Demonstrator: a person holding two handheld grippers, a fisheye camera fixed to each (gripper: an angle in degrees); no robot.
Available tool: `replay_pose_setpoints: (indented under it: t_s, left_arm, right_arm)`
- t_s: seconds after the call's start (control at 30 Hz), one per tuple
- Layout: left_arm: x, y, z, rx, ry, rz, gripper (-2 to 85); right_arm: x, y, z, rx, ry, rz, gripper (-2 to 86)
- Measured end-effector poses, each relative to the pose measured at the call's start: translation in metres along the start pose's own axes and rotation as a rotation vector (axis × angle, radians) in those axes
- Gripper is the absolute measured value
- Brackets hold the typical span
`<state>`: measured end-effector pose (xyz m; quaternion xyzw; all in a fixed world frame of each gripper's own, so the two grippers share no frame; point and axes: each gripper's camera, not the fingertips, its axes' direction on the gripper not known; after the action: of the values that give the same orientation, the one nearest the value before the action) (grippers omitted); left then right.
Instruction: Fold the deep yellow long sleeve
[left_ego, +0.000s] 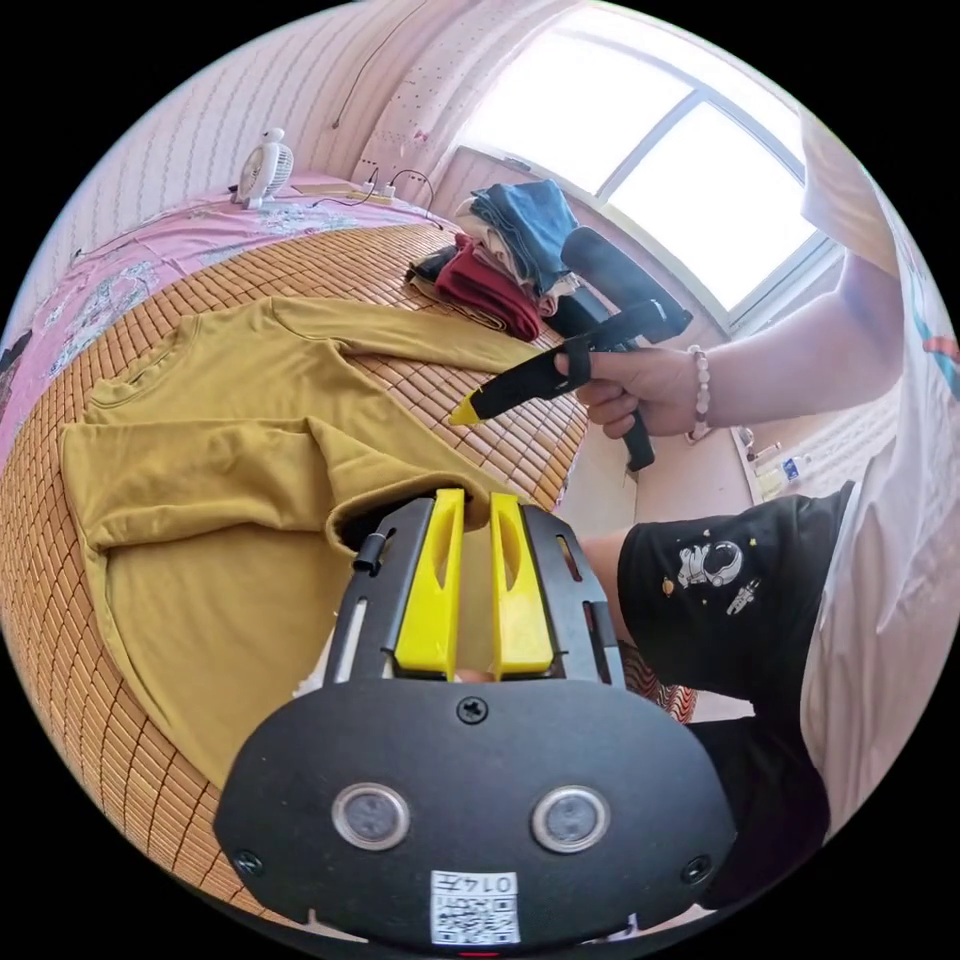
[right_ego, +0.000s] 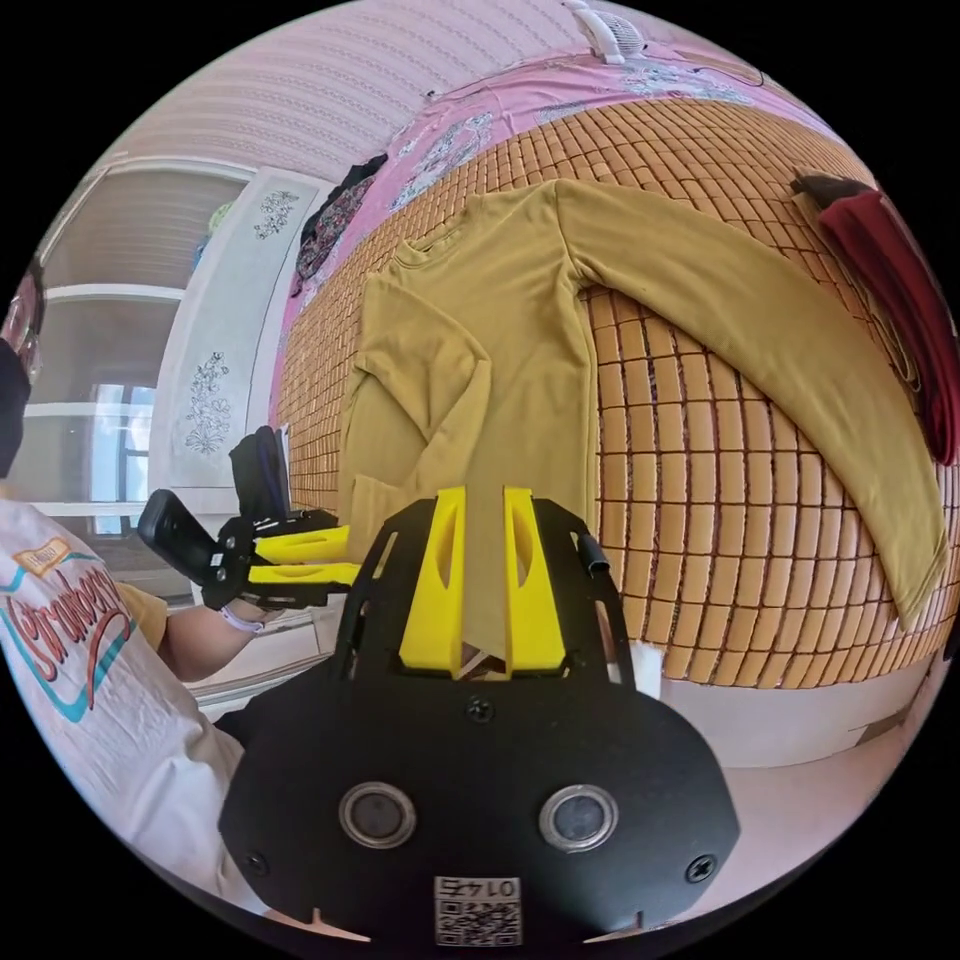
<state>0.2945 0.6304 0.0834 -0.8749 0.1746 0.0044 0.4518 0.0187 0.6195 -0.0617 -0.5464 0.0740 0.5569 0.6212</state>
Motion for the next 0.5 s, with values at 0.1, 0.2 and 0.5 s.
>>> replay_pose_setpoints:
  t_s: [0.1, 0.2, 0.5]
  left_arm:
    - [0.01, -0.016, 0.021, -0.025, 0.088, 0.039, 5.2]
    - [0.006, -0.023, 0.038, -0.05, 0.272, -0.055, 5.3]
    - [-0.077, 0.005, -0.053, 0.055, -0.235, -0.362, 5.5]
  right_arm:
    - [0.015, 0.005, -0.011, -0.007, 0.004, 0.037, 6.7]
    - [0.026, 0.012, -0.022, -0.03, 0.019, 0.06, 7.0]
    - [-0.034, -0.042, -0.011, 0.01, 0.123, -0.338, 7.7]
